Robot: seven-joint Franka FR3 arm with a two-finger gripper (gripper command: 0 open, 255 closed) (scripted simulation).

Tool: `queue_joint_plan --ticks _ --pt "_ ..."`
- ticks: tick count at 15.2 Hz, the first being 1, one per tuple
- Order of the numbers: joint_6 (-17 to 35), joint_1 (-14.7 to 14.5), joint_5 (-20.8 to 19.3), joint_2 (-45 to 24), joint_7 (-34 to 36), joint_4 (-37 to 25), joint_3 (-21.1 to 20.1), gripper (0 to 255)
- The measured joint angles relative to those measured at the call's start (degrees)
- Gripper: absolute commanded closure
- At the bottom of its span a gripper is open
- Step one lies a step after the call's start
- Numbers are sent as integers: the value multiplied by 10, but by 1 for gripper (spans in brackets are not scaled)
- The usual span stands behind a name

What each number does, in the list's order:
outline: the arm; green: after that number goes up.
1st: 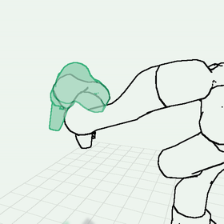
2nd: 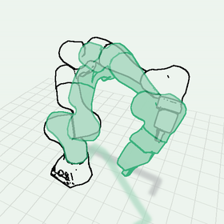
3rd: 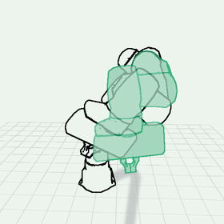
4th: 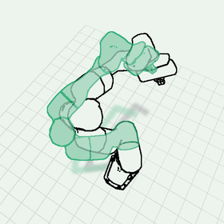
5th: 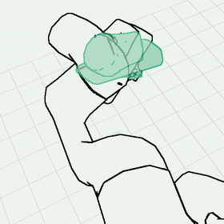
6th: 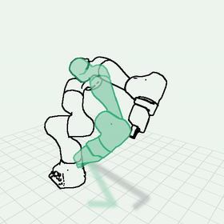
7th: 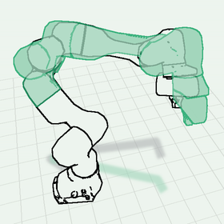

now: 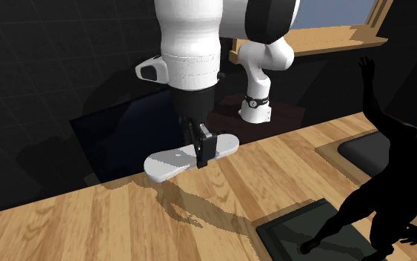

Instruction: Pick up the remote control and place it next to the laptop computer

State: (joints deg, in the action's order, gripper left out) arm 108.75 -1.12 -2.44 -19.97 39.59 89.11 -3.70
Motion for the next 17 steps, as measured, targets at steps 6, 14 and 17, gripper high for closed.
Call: queue_joint_plan --ticks 6,14,17 --pt "43 -24 5 118 43 162 -18 255" --pt "74 -54 23 255 95 331 -47 255" --pt "79 -70 35 307 122 386 -65 255"
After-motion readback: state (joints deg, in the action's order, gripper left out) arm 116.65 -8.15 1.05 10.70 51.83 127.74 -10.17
